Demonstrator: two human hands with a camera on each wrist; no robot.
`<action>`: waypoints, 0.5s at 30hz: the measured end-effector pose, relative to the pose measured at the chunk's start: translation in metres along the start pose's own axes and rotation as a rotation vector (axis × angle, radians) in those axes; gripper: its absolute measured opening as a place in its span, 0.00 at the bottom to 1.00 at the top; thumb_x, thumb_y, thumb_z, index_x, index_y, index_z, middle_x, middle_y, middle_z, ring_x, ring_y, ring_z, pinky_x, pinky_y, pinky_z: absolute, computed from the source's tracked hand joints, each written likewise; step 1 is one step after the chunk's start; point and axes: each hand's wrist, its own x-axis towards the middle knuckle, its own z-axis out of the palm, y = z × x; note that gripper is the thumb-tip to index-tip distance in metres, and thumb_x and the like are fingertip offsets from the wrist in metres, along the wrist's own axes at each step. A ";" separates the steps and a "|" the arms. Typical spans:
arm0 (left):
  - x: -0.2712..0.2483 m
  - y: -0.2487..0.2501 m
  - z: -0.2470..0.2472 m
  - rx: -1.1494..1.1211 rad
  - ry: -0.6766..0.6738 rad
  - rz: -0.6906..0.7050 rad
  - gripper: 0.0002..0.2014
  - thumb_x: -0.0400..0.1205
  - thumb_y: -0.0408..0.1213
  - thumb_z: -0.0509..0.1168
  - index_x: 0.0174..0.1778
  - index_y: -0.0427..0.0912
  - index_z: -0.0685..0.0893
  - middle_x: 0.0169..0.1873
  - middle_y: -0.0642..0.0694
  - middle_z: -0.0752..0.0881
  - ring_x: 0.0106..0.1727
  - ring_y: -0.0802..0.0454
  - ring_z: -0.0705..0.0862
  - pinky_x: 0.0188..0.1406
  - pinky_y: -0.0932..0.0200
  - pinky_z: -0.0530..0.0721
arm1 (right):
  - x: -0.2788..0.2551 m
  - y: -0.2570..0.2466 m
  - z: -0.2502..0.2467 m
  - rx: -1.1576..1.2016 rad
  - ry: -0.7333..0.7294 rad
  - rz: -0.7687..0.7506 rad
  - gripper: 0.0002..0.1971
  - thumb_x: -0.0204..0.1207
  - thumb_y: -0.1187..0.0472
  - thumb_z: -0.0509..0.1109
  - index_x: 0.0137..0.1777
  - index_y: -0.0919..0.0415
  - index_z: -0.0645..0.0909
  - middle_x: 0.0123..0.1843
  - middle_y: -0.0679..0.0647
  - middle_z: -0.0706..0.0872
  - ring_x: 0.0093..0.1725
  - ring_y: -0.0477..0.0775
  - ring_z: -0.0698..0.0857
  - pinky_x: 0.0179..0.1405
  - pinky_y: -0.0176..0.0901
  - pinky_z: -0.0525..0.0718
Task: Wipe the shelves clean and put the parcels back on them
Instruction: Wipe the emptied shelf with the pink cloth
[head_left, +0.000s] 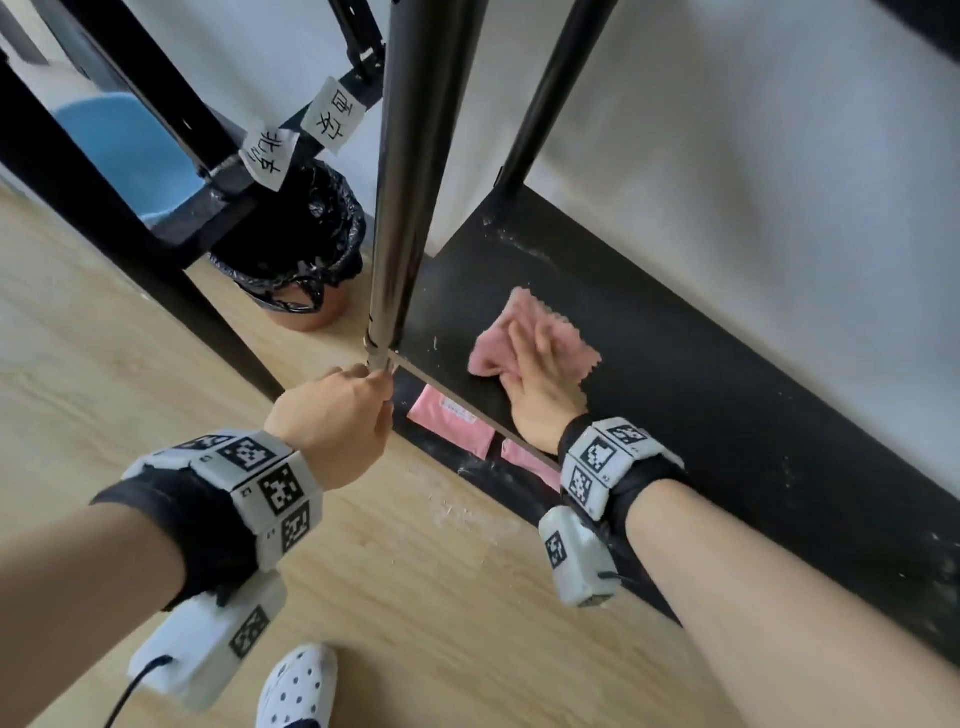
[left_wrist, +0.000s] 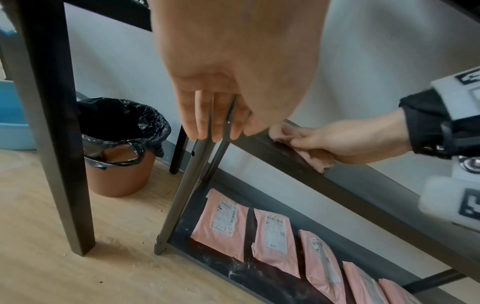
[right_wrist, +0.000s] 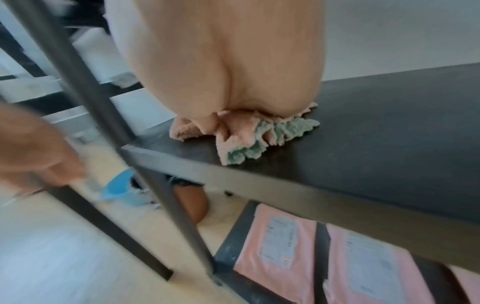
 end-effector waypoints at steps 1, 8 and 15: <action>0.001 0.002 0.002 -0.005 -0.003 -0.006 0.14 0.86 0.41 0.52 0.63 0.44 0.77 0.54 0.46 0.82 0.54 0.46 0.81 0.42 0.52 0.83 | -0.003 -0.012 0.004 -0.016 -0.025 -0.075 0.31 0.88 0.51 0.49 0.84 0.45 0.35 0.85 0.51 0.30 0.84 0.57 0.35 0.81 0.64 0.47; 0.015 0.006 0.006 0.007 0.022 0.007 0.13 0.86 0.42 0.51 0.59 0.44 0.77 0.53 0.46 0.81 0.54 0.45 0.80 0.44 0.51 0.83 | 0.079 -0.029 -0.024 -0.029 -0.022 -0.163 0.34 0.85 0.54 0.55 0.83 0.39 0.39 0.86 0.48 0.34 0.84 0.56 0.35 0.83 0.60 0.39; 0.014 -0.002 0.004 -0.045 0.008 -0.019 0.12 0.85 0.41 0.53 0.59 0.45 0.79 0.51 0.47 0.81 0.51 0.47 0.80 0.41 0.51 0.82 | 0.041 0.017 -0.041 -0.004 0.107 0.064 0.32 0.87 0.55 0.52 0.85 0.49 0.38 0.86 0.55 0.38 0.85 0.57 0.39 0.84 0.55 0.42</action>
